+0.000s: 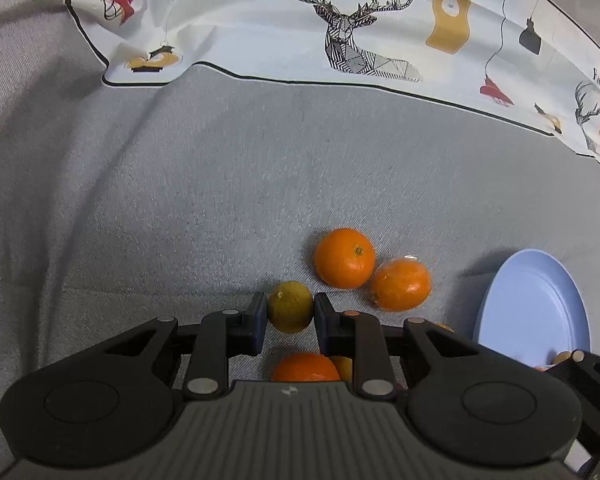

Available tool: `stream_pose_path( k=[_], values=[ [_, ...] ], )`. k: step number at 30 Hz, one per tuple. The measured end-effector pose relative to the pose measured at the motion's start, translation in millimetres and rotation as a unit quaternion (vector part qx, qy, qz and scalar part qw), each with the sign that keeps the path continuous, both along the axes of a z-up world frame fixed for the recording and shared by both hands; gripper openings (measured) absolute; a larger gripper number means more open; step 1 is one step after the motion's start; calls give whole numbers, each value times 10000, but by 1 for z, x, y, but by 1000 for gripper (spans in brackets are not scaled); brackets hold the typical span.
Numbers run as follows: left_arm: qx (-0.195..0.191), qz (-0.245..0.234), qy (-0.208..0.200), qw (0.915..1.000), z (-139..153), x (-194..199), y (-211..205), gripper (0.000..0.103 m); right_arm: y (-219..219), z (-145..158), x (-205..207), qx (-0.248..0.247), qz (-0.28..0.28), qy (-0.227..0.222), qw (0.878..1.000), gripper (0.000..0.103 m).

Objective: Organize fruits

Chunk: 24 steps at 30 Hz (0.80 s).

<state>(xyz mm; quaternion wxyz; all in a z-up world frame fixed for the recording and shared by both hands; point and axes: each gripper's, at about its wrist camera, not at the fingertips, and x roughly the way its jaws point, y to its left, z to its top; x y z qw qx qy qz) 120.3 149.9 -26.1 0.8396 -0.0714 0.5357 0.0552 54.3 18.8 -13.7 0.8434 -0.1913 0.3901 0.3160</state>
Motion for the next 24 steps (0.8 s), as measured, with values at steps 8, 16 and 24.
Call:
stream_pose_path(
  k=[8, 16, 24],
  values=[
    [67, 19, -201, 9998, 12, -7, -6, 27, -17, 14, 1, 218, -226, -196, 9993, 31],
    [290, 33, -758, 9967, 38, -29, -19, 27, -38, 29, 0, 458, -500, -394, 9969, 31],
    [607, 0, -1326, 9893, 82, -67, -41, 27, -66, 44, 3, 727, -905, -610, 9914, 30]
  ],
)
